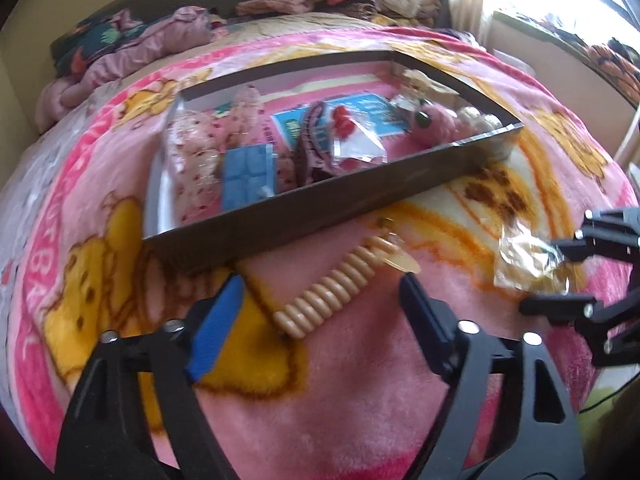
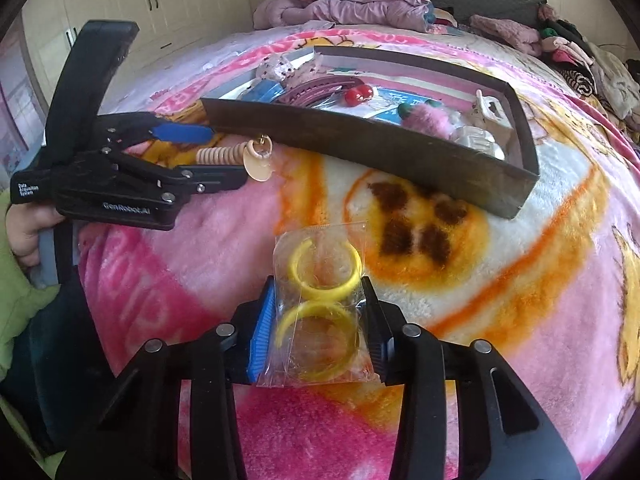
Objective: Organize jewelry
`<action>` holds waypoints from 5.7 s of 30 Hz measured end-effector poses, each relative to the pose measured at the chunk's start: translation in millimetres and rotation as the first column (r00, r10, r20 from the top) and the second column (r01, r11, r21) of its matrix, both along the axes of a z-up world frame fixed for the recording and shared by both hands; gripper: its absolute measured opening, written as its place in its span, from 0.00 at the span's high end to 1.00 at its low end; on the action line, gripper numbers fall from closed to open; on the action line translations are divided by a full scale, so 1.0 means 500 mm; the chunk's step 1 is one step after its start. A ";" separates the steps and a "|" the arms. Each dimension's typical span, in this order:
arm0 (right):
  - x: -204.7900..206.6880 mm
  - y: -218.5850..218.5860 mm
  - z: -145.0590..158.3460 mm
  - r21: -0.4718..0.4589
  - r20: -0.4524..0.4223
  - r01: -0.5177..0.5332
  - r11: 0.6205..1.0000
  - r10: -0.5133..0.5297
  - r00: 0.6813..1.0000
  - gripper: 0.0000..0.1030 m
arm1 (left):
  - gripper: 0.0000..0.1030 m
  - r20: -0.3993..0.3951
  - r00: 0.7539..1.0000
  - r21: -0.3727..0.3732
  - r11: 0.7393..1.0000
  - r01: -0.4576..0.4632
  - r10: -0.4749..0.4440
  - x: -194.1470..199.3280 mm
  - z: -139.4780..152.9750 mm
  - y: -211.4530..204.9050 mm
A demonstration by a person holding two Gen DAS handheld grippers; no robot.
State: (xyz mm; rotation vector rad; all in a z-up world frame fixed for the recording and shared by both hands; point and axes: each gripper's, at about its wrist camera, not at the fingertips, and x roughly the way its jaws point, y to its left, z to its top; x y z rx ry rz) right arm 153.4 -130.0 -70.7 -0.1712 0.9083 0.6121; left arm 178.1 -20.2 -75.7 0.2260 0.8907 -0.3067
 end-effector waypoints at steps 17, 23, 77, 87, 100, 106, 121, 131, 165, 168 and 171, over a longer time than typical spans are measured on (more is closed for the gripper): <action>0.024 -0.016 0.042 0.020 0.043 0.039 0.999 -0.040 0.998 0.63 | 0.89 -0.055 0.998 -0.077 0.997 0.024 -0.028 -0.035 0.005 -0.026; 0.027 -0.014 0.064 0.026 0.065 0.042 0.999 -0.044 0.997 0.63 | 0.89 -0.037 0.999 -0.131 0.991 0.004 -0.009 -0.049 0.028 -0.013; 0.196 -0.019 0.140 0.099 0.167 0.168 0.981 -0.183 0.969 0.63 | 0.89 0.027 0.978 -0.209 0.958 -0.196 0.206 0.083 0.128 0.119; 0.230 -0.040 0.134 0.086 0.164 0.211 0.974 -0.223 0.961 0.63 | 0.89 0.016 0.982 -0.212 0.961 -0.179 0.186 0.131 0.114 0.091; 0.263 0.012 0.079 0.052 0.094 0.170 0.984 -0.174 0.980 0.62 | 0.89 -0.027 0.983 -0.205 0.961 -0.185 0.184 0.149 0.070 0.086; 0.251 0.016 0.077 0.050 0.085 0.153 0.987 -0.157 0.984 0.54 | 0.86 -0.021 0.982 -0.207 0.961 -0.186 0.186 0.144 0.073 0.090; 0.162 -0.031 0.134 0.108 0.145 0.192 0.975 -0.207 0.968 0.08 | 0.42 0.022 0.977 -0.217 0.955 -0.201 0.211 0.061 0.130 0.076; 0.096 -0.064 0.172 0.126 0.187 0.209 0.970 -0.231 0.955 0.06 | 0.11 0.068 0.972 -0.209 0.956 -0.207 0.225 -0.021 0.163 0.055; -0.054 -0.056 0.143 0.141 0.164 0.231 0.963 -0.253 0.953 0.06 | 0.11 0.083 0.952 -0.237 0.933 -0.269 0.296 -0.162 0.133 0.051; -0.054 -0.055 0.142 0.140 0.157 0.232 0.963 -0.252 0.955 0.06 | 0.11 0.079 0.952 -0.239 0.933 -0.270 0.296 -0.163 0.133 0.052; -0.053 -0.052 0.141 0.138 0.153 0.229 0.964 -0.249 0.956 0.06 | 0.11 0.082 0.952 -0.235 0.934 -0.268 0.294 -0.164 0.133 0.051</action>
